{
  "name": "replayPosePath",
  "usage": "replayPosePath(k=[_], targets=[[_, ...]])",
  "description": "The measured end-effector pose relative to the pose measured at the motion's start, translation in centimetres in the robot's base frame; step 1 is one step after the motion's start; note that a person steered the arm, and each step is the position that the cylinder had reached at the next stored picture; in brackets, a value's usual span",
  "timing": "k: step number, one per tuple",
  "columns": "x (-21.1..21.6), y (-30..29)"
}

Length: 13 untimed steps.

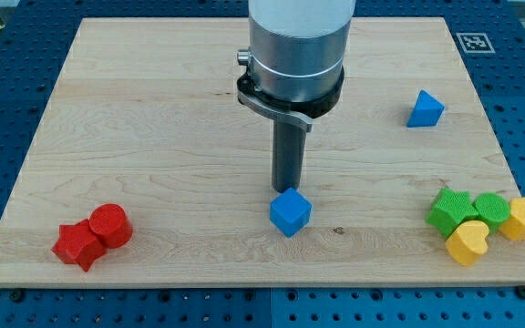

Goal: Slide the blue triangle down and left a bit

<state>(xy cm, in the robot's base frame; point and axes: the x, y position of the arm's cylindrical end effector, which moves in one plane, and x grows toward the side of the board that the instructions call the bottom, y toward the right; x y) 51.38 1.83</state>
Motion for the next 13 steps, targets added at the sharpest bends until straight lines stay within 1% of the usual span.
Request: replayPosePath(k=[1, 2, 3, 4, 5, 6, 7, 8, 9, 13], targets=[[0.0, -1.3], [0.9, -1.4], [3.2, 0.0], [2.1, 0.0], [-5.4, -0.4], [-11.6, 2.1], [-15.8, 8.6], [-18.0, 16.8], [-16.7, 20.6], [-9.5, 19.8]])
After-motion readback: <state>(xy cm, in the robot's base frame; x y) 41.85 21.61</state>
